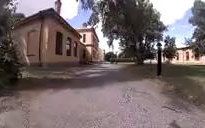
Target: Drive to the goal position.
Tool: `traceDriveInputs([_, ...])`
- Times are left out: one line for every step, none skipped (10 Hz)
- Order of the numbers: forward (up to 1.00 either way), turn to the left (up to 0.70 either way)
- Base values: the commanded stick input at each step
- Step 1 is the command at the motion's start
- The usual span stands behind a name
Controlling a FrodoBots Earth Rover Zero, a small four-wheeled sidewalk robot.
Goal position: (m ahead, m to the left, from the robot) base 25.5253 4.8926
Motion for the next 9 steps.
traceDriveInputs([0.85, 0.01])
traceDriveInputs([0.85, 0.01])
traceDriveInputs([0.85, 0.01])
traceDriveInputs([0.85, 0.01])
traceDriveInputs([0.85, 0.01])
traceDriveInputs([0.85, 0.01])
traceDriveInputs([0.85, 0.01])
traceDriveInputs([0.85, 0.01])
traceDriveInputs([0.85, 0.01])
